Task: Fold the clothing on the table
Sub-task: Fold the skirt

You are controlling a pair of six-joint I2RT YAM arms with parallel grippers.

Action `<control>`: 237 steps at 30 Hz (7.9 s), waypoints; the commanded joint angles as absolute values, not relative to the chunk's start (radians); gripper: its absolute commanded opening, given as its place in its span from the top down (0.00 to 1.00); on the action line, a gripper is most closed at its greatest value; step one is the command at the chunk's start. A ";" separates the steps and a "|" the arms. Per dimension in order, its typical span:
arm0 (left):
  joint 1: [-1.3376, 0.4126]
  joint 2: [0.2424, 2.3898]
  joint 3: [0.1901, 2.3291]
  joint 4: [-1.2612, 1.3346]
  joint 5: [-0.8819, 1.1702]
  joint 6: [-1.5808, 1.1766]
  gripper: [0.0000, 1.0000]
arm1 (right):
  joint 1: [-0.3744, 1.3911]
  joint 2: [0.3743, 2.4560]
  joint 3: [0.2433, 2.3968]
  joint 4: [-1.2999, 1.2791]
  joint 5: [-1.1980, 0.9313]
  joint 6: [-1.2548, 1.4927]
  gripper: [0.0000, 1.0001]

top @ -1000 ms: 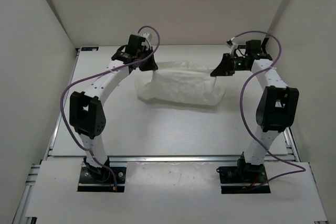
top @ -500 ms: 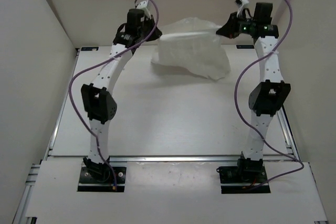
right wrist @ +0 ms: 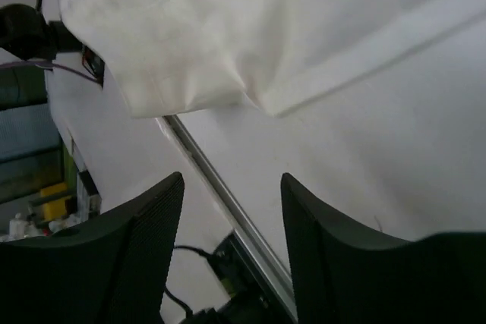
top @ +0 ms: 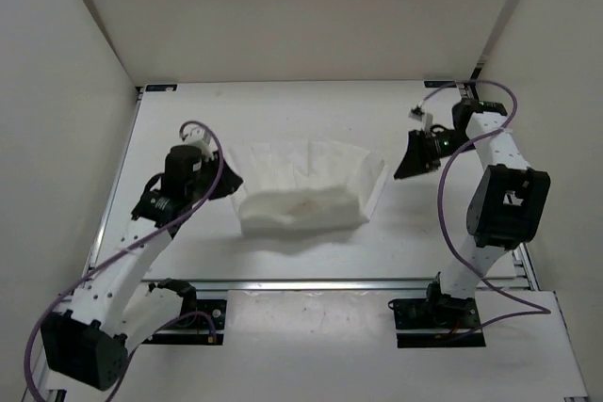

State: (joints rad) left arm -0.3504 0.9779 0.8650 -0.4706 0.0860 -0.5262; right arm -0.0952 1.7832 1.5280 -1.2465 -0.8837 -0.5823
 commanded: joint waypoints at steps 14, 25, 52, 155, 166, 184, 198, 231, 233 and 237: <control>-0.253 0.914 0.799 -0.793 0.113 -0.537 0.01 | 0.012 1.861 1.431 -1.306 -0.782 -0.648 0.27; -0.190 1.271 0.879 -0.770 0.024 -0.431 0.02 | 0.040 2.025 1.416 -1.186 -0.707 -0.439 0.30; -0.184 1.750 1.093 -0.534 0.107 -0.377 0.48 | 0.035 2.221 1.703 -1.011 -0.416 -0.298 1.00; -0.549 0.965 0.451 -0.374 0.391 -0.945 1.00 | -0.089 1.730 1.025 -1.117 -0.682 -0.509 1.00; -0.430 0.831 0.405 -0.365 0.491 -1.009 1.00 | -0.034 1.764 1.304 -1.322 -0.802 -0.588 1.00; -0.761 1.262 0.661 -0.336 0.322 -0.898 0.01 | -0.048 1.844 1.232 -1.213 -0.480 -0.517 0.34; -0.922 1.554 0.841 -0.373 0.336 -0.756 0.01 | -0.058 1.913 1.262 -1.186 -0.430 -0.497 0.37; -0.645 1.451 0.608 -0.167 0.379 -0.899 1.00 | 0.034 1.970 1.261 -1.160 -0.508 -0.457 0.66; -0.594 1.418 0.598 -0.190 0.380 -0.890 1.00 | 0.032 1.963 1.250 -1.166 -0.522 -0.456 0.75; -0.506 1.335 0.572 -0.241 0.390 -0.857 1.00 | 0.054 1.937 1.212 -1.161 -0.558 -0.456 1.00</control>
